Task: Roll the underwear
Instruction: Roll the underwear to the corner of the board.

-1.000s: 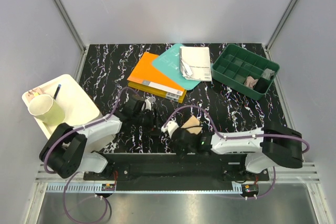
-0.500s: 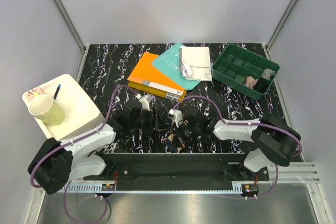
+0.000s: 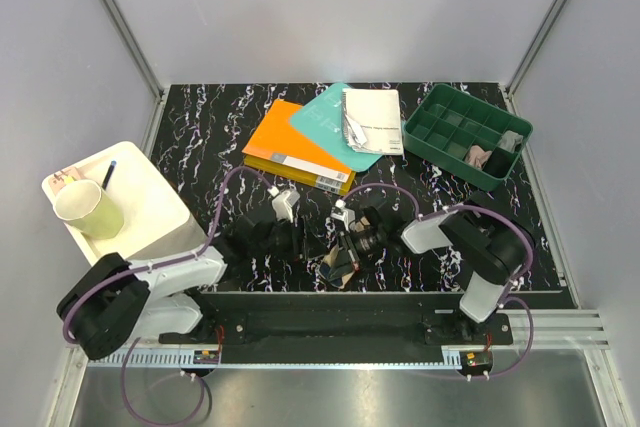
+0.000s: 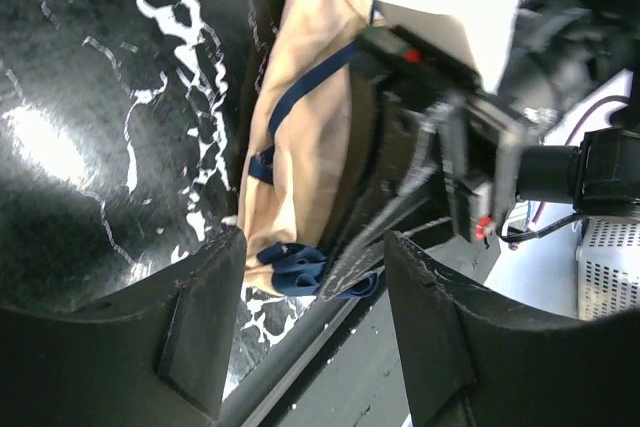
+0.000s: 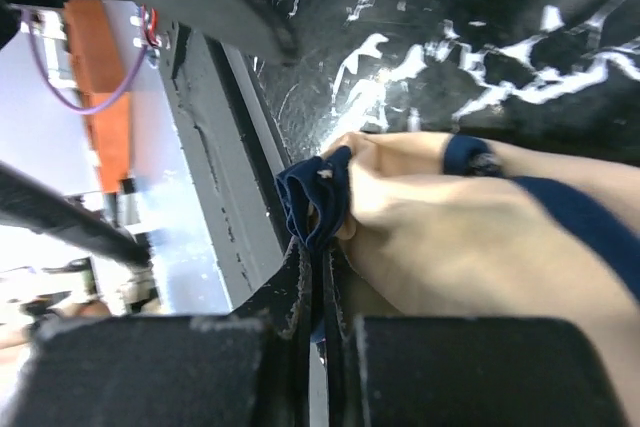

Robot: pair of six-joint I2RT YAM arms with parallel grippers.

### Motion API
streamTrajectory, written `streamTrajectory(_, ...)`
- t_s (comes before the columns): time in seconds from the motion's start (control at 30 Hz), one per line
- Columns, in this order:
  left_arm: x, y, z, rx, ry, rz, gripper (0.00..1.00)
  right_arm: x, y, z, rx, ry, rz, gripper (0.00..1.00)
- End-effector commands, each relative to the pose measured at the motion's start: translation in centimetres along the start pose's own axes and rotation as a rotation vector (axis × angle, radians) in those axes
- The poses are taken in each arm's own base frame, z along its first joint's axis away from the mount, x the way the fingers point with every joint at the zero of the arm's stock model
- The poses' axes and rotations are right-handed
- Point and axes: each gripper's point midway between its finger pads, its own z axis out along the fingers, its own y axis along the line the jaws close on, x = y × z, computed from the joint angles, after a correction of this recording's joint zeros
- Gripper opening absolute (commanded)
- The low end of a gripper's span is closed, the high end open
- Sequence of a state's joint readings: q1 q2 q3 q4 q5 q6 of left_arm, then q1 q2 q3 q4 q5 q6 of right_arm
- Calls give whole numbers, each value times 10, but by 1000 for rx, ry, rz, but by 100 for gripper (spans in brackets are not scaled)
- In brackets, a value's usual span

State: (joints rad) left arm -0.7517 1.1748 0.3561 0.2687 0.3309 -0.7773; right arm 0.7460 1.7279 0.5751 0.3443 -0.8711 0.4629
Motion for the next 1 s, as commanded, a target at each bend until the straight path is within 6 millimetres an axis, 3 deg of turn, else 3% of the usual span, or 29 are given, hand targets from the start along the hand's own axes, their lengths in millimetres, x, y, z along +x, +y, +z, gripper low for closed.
streamTrajectory(0.0,-10,-8,6,59,-54,66,60,-10,0,-4,-83,-22,40,0)
streamTrajectory(0.47,7,0,25,69,54,73,55,-10,-32,-2,-116,2,222,0)
streamTrajectory(0.73,10,9,35,32,97,71,49,-10,-33,-3,-142,11,243,0)
streamTrajectory(0.8,11,13,40,10,117,60,37,-10,-32,-3,-148,11,244,0)
streamTrajectory(0.83,11,14,43,3,127,59,26,-12,-32,-3,-149,9,244,0)
streamTrajectory(0.97,20,23,45,-42,190,45,7,-13,-32,-5,-146,2,249,0)
